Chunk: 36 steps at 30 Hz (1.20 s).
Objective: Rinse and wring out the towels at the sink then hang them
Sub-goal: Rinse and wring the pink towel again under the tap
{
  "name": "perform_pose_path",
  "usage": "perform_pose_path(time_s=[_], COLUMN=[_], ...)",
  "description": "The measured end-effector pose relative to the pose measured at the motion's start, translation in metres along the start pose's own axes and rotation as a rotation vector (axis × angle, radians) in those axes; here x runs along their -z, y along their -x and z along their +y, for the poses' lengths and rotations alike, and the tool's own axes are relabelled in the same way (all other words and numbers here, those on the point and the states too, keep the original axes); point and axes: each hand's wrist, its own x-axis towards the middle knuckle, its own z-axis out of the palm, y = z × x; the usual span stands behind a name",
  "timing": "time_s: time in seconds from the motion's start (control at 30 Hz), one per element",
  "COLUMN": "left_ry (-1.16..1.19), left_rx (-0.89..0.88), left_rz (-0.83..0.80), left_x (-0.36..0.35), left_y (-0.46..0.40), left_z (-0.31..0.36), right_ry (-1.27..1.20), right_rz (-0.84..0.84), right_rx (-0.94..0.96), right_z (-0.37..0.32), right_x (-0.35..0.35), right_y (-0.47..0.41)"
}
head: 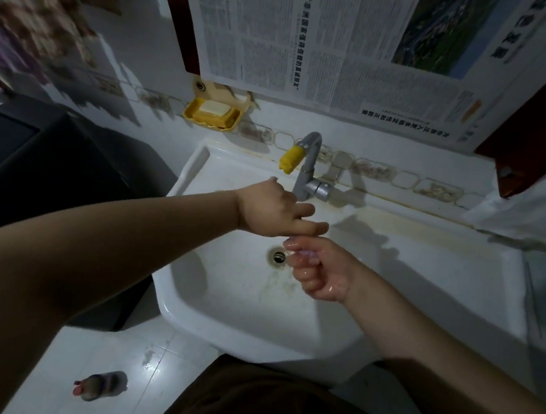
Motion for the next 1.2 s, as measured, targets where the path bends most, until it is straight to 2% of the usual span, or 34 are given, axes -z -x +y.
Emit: perform_pose_path(time_s=[0.1, 0.17, 0.27, 0.33, 0.4, 0.47, 0.5, 0.53, 0.6, 0.63, 0.7, 0.8, 0.9, 1.0, 1.07, 1.13, 1.2], left_ry=[0.047, 0.142, 0.278, 0.520, 0.988, 1.516, 1.796, 2.099, 2.622, 2.768, 2.913, 2.978, 2.866, 2.455, 2.156, 1.924, 1.725], left_rx=[0.120, 0.326, 0.730, 1.014, 1.328, 1.519, 1.503, 1.404, 1.038, 0.876, 0.703, 0.571, 0.651, 0.860, 0.986, 1.057, 1.133], left_rz=[-0.135, -0.321, -0.552, -0.627, -0.616, -0.617, -0.651, -0.657, -0.563, -0.503, -0.454, -0.483, -0.534, -0.657, -0.732, -0.816, -0.893], left_x=[0.002, 0.004, 0.009, 0.013, 0.019, 0.026, 0.029, 0.030, 0.025, 0.025, 0.028, 0.037, 0.046, 0.053, 0.054, 0.053, 0.051], left_y=[0.006, 0.006, 0.001, -0.003, -0.009, -0.012, -0.012, -0.011, -0.009, -0.009, -0.010, -0.014, -0.017, -0.020, -0.021, -0.022, -0.025], left_z=[0.015, 0.027, 0.033, 0.034, 0.033, 0.033, 0.035, 0.039, 0.050, 0.056, 0.066, 0.075, 0.073, 0.071, 0.075, 0.079, 0.082], right_ry=[0.153, 0.158, 0.265, 0.594, 1.191, 1.692, 1.782, 1.770, 1.632, 1.606, 1.675, 1.757, 1.939, 2.195, 2.350, 2.429, 2.477], right_rz=[-0.079, -0.088, 0.104, 0.395, 0.648, 0.767, 0.788, 0.774, 0.662, 0.613, 0.577, 0.508, 0.379, 0.146, -0.003, -0.033, 0.025], right_rx=[-0.108, -0.101, 0.182, 0.520, 0.837, 1.118, 1.267, 1.423, 1.723, 1.827, 1.938, 1.958, 1.936, 1.877, 1.757, 1.583, 1.424], right_z=[-0.019, -0.027, -0.018, 0.005, 0.030, 0.042, 0.039, 0.032, 0.010, 0.001, -0.015, -0.030, -0.044, -0.048, -0.046, -0.043, -0.043], right_x=[0.021, 0.030, 0.036, 0.034, 0.037, 0.048, 0.053, 0.055, 0.052, 0.049, 0.043, 0.032, 0.025, 0.025, 0.025, 0.026, 0.023], right_y=[0.001, 0.003, -0.006, -0.013, -0.019, -0.023, -0.025, -0.026, -0.023, -0.016, -0.003, 0.013, 0.027, 0.032, 0.030, 0.027, 0.023])
